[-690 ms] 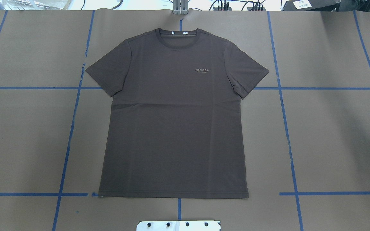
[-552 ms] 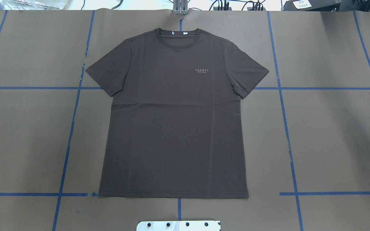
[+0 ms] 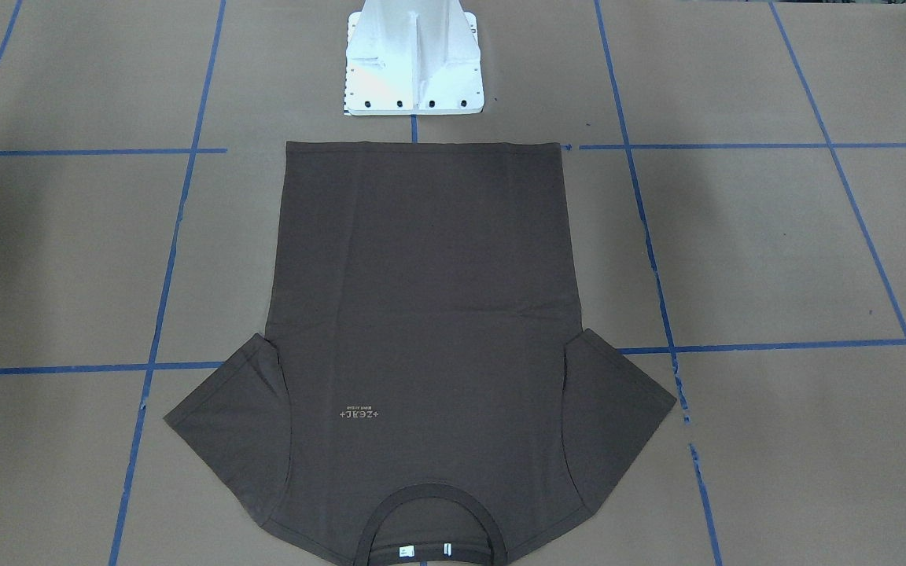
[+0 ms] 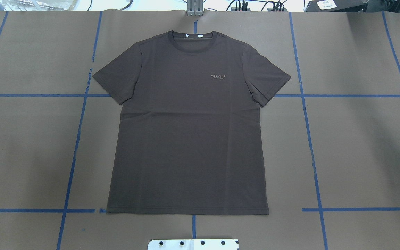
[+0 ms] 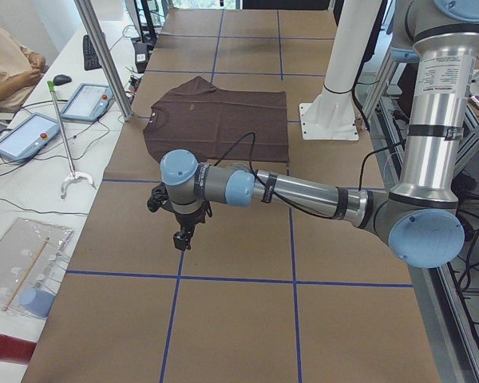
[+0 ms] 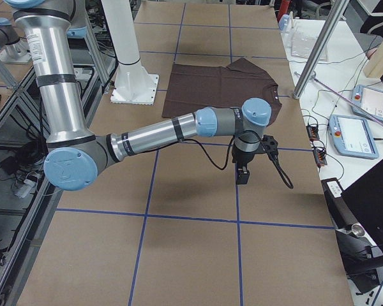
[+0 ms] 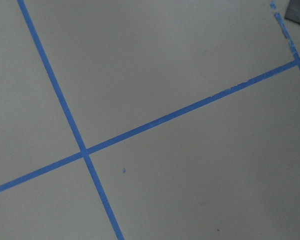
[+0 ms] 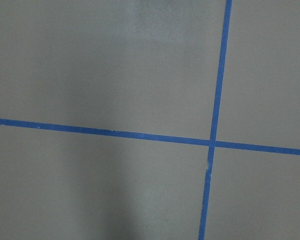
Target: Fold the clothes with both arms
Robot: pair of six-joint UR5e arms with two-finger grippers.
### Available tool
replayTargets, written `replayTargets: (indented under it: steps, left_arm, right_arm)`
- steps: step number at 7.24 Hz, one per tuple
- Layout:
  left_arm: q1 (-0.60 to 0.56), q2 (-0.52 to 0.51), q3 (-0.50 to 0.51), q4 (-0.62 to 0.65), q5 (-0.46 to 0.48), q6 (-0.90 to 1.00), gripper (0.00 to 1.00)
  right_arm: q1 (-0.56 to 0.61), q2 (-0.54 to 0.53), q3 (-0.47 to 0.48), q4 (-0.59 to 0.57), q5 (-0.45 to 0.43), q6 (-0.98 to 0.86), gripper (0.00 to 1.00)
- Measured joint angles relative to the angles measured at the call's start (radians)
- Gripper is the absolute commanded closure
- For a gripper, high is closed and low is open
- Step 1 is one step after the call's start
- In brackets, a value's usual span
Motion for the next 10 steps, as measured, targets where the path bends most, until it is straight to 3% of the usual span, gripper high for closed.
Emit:
replayTargets:
  steps: [2,3,5,7,10]
  left_arm:
    - [-0.001,-0.057,0.057,-0.002,-0.023,-0.057,0.00]
    - [-0.001,-0.066,0.061,-0.032,-0.053,-0.065,0.00]
    - [-0.003,-0.050,0.087,-0.174,-0.094,-0.069,0.00]
    - [-0.004,-0.009,0.126,-0.345,-0.110,-0.093,0.00]
    - [-0.004,0.030,0.115,-0.417,-0.169,-0.135,0.00]
  right_arm:
    - [-0.061,-0.014,0.002,0.052,0.089,0.056,0.00]
    - [-0.128,-0.016,-0.002,0.141,0.105,0.157,0.00]
    - [-0.270,-0.024,-0.047,0.445,0.099,0.434,0.00]
    - [-0.375,-0.019,-0.087,0.652,0.002,0.698,0.01]
    - [-0.497,0.122,-0.246,0.867,-0.167,1.068,0.06]
